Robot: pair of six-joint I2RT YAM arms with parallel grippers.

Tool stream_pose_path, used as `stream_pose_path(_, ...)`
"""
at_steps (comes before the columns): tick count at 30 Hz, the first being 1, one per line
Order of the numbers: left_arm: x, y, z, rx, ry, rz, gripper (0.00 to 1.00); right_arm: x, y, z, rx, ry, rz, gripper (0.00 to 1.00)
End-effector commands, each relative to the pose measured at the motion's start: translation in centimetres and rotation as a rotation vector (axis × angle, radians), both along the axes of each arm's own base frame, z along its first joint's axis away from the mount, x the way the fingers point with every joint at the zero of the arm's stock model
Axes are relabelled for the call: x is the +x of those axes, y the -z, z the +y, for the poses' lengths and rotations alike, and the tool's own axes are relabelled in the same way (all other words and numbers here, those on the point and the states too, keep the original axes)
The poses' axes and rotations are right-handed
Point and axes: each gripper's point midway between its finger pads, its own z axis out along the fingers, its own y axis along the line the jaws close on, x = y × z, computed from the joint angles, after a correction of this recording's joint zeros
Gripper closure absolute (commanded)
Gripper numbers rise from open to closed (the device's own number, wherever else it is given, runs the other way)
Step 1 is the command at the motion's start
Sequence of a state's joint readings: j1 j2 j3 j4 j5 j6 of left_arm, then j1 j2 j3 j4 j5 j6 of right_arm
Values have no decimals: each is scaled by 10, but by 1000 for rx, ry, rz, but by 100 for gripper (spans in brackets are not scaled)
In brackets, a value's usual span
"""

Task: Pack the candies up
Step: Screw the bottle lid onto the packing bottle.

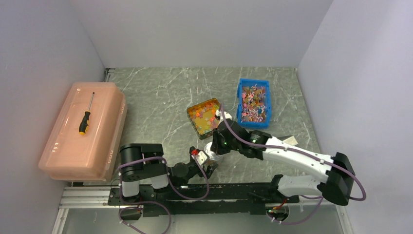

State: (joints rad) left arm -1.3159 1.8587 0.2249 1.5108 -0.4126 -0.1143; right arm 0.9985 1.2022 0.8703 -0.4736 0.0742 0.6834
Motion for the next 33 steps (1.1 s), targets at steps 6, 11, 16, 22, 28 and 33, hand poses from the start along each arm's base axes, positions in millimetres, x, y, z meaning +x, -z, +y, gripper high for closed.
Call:
stream_pose_path(6, 4, -32, -7, -151, -9, -20, 20, -5, -12, -28, -7, 77, -31, 91)
stream_pose_path(11, 4, -32, -7, -152, -6, -18, 20, -13, 13, -35, -13, 102, 17, 92)
stream_pose_path(16, 4, -33, -7, -156, -6, -14, 20, -20, 38, -50, -69, 130, 56, 93)
stream_pose_path(22, 3, -32, -7, -156, -5, -11, 20, -18, 25, -50, -35, 142, 27, 93)
stream_pose_path(28, 3, -32, -7, -158, -4, -11, 21, -1, -12, -52, -11, 180, -76, 82)
stream_pose_path(33, 2, -32, -7, -158, 2, -7, 21, 13, -22, -54, -68, 177, -134, 71)
